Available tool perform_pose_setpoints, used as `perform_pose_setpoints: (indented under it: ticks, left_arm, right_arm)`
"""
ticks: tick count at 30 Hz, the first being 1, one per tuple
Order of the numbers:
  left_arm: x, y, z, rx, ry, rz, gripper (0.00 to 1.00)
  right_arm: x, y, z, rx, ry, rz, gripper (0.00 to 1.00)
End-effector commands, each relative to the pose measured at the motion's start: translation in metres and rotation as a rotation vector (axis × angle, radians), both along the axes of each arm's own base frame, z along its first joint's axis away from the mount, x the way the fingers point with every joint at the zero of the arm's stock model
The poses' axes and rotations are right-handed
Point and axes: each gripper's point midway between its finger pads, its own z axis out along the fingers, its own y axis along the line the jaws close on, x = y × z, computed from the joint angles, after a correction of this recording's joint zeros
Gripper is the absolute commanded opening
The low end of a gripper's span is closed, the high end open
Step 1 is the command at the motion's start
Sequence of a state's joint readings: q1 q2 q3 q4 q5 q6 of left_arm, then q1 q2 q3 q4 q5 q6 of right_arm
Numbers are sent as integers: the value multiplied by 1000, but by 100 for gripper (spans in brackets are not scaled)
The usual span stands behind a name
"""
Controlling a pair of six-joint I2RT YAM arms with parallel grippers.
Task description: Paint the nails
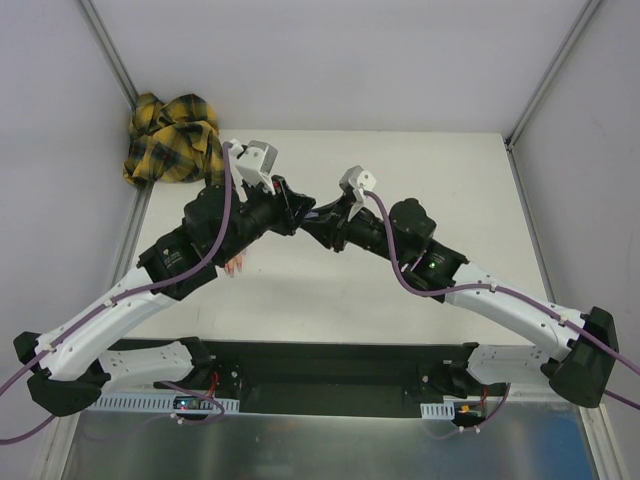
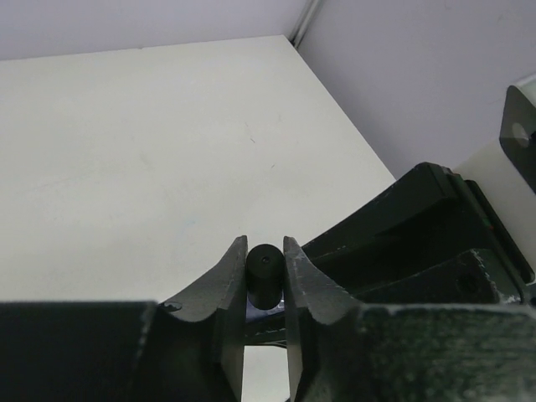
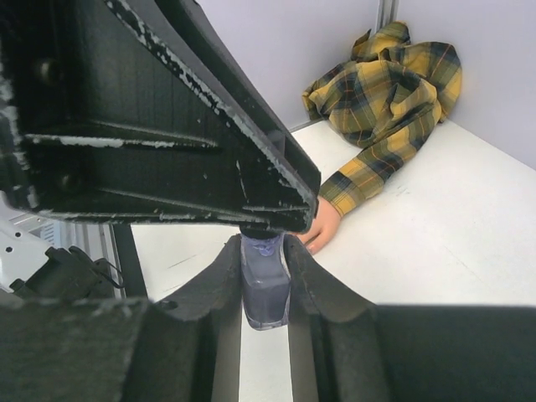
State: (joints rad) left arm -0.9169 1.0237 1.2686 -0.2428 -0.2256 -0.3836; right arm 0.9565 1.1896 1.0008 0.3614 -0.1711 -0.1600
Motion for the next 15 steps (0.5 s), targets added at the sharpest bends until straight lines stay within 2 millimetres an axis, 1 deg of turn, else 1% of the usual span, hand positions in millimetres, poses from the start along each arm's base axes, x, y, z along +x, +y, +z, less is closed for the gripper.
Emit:
perform_pose_setpoints:
  ticks: [1, 2, 3, 4, 5, 6, 7, 8, 9, 10, 11, 13, 14, 15]
  left_arm:
    - [-18, -5, 9, -66, -42, -95, 12]
    - [-26, -3, 15, -92, -68, -128, 10]
    - [-32, -7, 0, -73, -73, -174, 6]
    - [-44, -15, 8, -111, -117, -260, 0]
    - [-56, -12, 11, -129, -151, -308, 0]
    - [-63, -14, 0, -113, -176, -352, 0]
    - [-83, -19, 0, -116, -215, -473, 0]
    - [-99, -13, 14, -154, -303, -535, 0]
    - [-109, -15, 3, -127, -343, -604, 0]
    - [-130, -16, 0, -128, -369, -716, 0]
    - [-137, -14, 1, -132, -390, -747, 0]
    - [-144, -13, -3, -126, -396, -807, 0]
    - [-156, -14, -3, -133, -382, -890, 0]
    - [-155, -14, -2, -134, -372, -906, 0]
  right_arm:
    - [-4, -7, 49, 126, -47, -11, 0]
    - [-9, -6, 51, 137, -56, 18, 0]
    - [-15, -6, 54, 147, -64, 49, 0]
    - [-19, -7, 56, 157, -72, 84, 0]
    - [-37, -4, 60, 170, -103, 192, 0]
    - [-47, -4, 60, 176, -115, 251, 0]
    - [-52, -8, 63, 194, -109, 303, 0]
    - [-75, -10, 66, 210, -151, 439, 0]
    - [-87, -13, 69, 222, -168, 509, 0]
    - [-93, -17, 72, 236, -169, 557, 0]
    - [-111, -22, 77, 257, -192, 655, 0]
    - [-123, -24, 77, 264, -192, 741, 0]
    - [-135, -28, 80, 268, -193, 815, 0]
    - [-135, -26, 80, 268, -184, 837, 0]
